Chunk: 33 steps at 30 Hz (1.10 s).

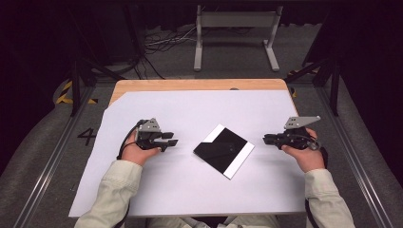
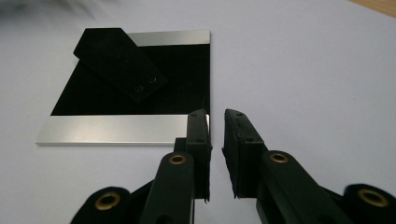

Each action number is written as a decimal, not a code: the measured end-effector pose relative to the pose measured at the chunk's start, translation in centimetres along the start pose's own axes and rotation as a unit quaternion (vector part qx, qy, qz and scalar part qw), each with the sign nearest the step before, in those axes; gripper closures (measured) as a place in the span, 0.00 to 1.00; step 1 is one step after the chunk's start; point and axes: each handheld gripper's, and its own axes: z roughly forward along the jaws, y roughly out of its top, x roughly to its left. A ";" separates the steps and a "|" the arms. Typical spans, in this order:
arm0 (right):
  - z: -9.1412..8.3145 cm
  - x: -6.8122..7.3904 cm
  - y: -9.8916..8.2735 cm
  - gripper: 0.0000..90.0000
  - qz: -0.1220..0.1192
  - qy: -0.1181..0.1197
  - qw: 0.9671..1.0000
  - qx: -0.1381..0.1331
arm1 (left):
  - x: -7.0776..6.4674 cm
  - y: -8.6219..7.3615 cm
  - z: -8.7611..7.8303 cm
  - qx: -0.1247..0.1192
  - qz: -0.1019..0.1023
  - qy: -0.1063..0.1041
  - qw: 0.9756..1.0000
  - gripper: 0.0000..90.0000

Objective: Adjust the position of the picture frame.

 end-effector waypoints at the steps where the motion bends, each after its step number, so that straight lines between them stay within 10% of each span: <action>1: 0.0 0.0 0.0 0.89 0.000 0.001 1.000 0.000 | -0.1 0.1 0.2 0.002 0.001 -0.002 1.000 0.68; 10: -0.4 0.3 -0.2 0.90 -0.001 0.004 1.000 0.003 | -1.3 0.9 1.9 0.013 0.009 -0.016 1.000 0.69; 20: -2.0 0.6 -0.8 0.91 0.011 0.001 1.000 -0.009 | -1.6 1.6 3.1 -0.037 -0.027 -0.032 0.998 0.98; 33: -3.3 1.2 -1.0 0.90 0.023 0.007 0.999 -0.022 | -2.4 2.0 5.6 0.034 -0.055 -0.027 0.998 1.00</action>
